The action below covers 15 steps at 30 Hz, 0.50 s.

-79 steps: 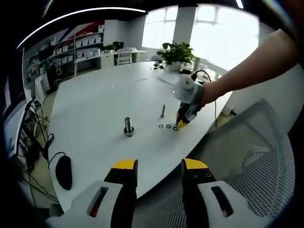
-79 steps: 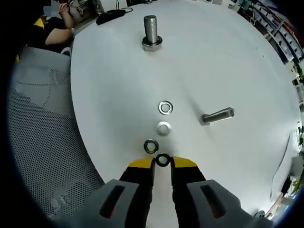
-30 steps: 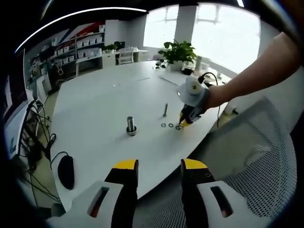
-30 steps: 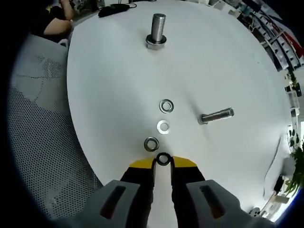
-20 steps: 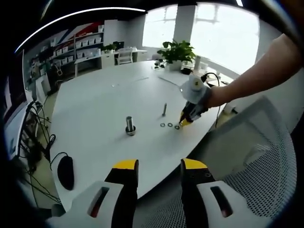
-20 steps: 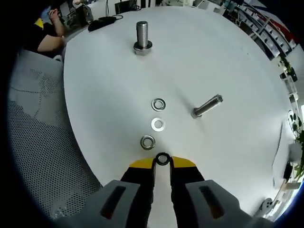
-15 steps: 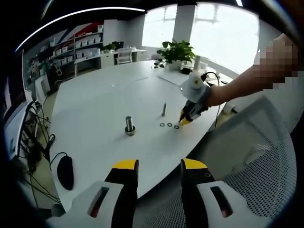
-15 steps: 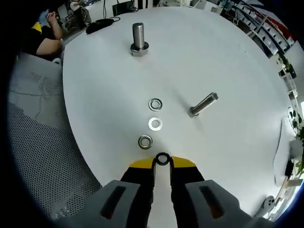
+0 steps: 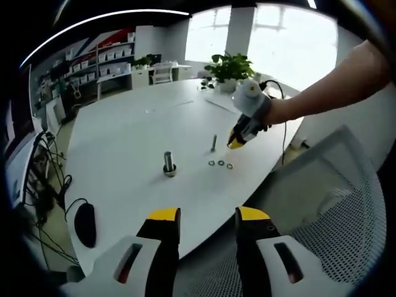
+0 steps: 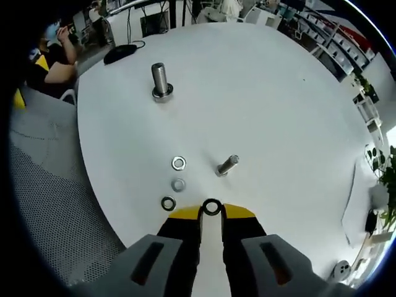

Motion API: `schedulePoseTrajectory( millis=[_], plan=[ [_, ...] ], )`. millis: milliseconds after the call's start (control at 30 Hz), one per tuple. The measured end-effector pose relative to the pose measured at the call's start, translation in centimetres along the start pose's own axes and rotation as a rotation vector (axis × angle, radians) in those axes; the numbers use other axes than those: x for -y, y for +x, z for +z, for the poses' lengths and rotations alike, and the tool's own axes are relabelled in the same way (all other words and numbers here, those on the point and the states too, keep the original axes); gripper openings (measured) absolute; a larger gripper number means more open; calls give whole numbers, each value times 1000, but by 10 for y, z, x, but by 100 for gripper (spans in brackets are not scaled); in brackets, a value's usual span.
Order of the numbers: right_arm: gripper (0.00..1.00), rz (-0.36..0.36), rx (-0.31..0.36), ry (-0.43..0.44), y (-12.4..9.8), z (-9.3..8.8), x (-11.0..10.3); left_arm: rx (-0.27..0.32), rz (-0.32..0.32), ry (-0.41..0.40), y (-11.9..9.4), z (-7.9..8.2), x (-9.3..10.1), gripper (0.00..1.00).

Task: Place the washer onto the threaded stud by aligning its center hole with the stud, sliding it down to the base, and recovering from edge contact or off-axis alignment until the washer reaches the visible bottom stop.

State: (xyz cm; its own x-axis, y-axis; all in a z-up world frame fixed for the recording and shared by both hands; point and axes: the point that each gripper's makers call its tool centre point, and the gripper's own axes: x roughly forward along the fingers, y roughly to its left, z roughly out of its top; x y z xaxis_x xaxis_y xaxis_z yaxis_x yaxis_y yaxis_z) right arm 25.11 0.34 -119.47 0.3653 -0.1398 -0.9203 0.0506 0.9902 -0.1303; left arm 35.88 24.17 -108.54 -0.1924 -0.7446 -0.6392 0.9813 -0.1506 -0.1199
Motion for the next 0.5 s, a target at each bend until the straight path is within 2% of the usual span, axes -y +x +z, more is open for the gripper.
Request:
schedulePoseTrajectory(
  millis=[133,300,500],
  plan=[
    [14,-7,22,-8,0,6,15,1,1,1,0,0,-1,34],
    [14,-15,32,-25,-13,11,16,1,2,3,1,-2,-2,34],
    [14,-19,69,-36,-7,19,26,3,6,3,1,-1,-3,34]
  ],
)
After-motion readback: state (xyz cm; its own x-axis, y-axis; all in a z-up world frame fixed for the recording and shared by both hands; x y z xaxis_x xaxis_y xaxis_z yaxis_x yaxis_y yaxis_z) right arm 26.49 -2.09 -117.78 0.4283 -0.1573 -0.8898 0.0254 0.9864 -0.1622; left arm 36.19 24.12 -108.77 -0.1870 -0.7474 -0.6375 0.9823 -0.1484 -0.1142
